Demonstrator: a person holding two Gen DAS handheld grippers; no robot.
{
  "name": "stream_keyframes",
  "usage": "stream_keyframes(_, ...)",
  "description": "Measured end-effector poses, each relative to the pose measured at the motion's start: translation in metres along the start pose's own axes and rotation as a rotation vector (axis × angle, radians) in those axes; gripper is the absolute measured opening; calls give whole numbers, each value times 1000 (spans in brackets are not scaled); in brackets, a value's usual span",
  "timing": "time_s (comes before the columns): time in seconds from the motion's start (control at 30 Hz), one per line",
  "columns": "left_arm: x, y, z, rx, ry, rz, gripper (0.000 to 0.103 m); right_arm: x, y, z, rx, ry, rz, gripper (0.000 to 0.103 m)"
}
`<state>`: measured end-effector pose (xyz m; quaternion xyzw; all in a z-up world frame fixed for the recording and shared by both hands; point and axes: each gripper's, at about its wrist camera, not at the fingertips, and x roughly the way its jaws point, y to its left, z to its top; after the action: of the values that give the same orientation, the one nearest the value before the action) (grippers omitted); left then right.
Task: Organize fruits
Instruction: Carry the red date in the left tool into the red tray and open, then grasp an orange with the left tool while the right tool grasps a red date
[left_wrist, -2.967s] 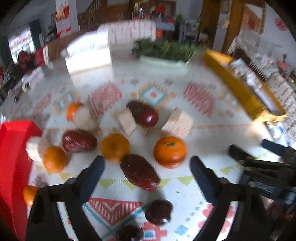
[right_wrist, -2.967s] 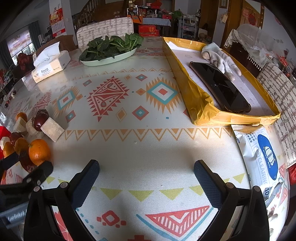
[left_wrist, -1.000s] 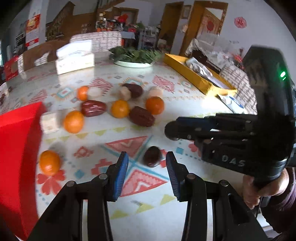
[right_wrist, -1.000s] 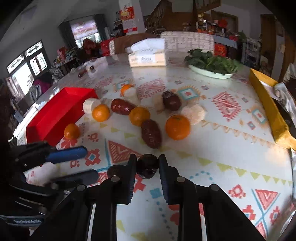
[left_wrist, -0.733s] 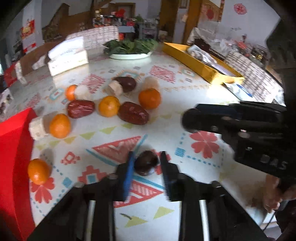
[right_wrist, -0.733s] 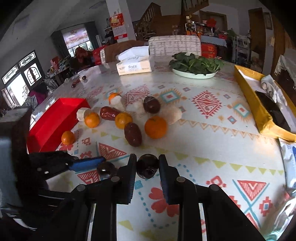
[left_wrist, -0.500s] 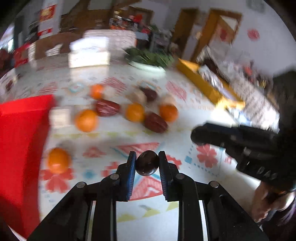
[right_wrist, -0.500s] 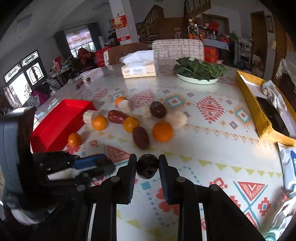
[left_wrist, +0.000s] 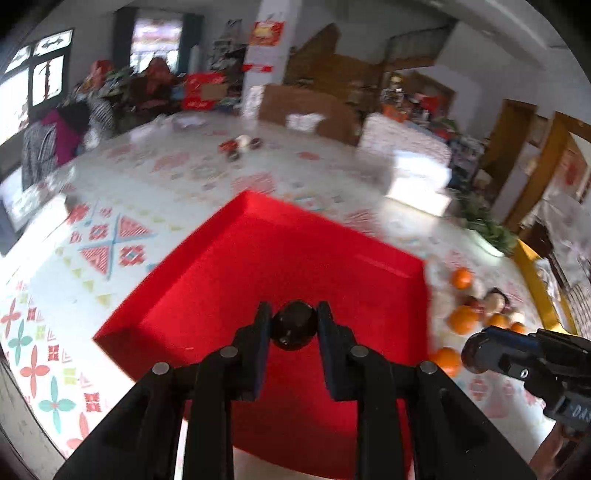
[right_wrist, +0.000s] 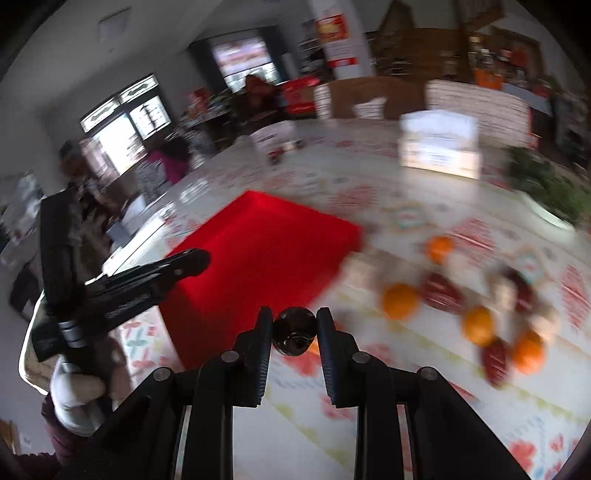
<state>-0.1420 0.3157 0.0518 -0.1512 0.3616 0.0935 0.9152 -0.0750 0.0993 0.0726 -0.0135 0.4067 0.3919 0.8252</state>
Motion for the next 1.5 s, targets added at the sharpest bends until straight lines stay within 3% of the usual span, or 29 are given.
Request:
stream_keyframes(0.23,14,25,-5,-33,39,-2,23,74,37,13,-57,105,37,27)
stream_keyframes(0.47,14,23,-8,-42,39,1,26,102,51,6,-107,142,12,27)
stream_keyframes(0.5,13,24,-8,-50,35,-1,29,103,52,5,-115,142,11,31)
stream_keyframes(0.53,10,25,-7,-59,28,-3,39,101,53,6,-124,140,9,35)
stream_keyframes(0.57,5,26,-6,-70,13,1,50,100,55,5,-134,130,5,48)
stream_keyframes(0.6,1,27,-6,-77,-1,4,53,97,56,4,-138,119,3,61)
stream_keyframes(0.63,-2,27,-5,-80,-10,6,55,93,57,5,-141,106,2,65)
stream_keyframes(0.83,-24,23,-1,-98,-51,8,61,66,44,9,-95,42,9,66)
stream_keyframes(1.0,-40,6,1,-80,-78,-16,63,-1,16,10,-33,-126,-45,67)
stream_keyframes(1.03,-42,-1,0,-69,-83,-25,63,-16,11,8,-26,-166,-71,70)
stream_keyframes(1.1,-46,-14,-1,-42,-91,-49,67,-49,-6,1,-6,-257,-131,96)
stream_keyframes(1.13,-48,-25,-3,-22,-95,-67,71,-60,-14,-2,6,-277,-154,98)
stream_keyframes(1.2,-47,-42,-5,12,-92,-93,74,-83,-42,-9,64,-285,-225,99)
stream_keyframes(1.43,-25,-104,-22,147,-10,-193,74,-108,-133,-40,321,-224,-268,97)
stream_keyframes(1.5,-15,-128,-29,220,22,-195,74,-98,-142,-47,322,-176,-304,85)
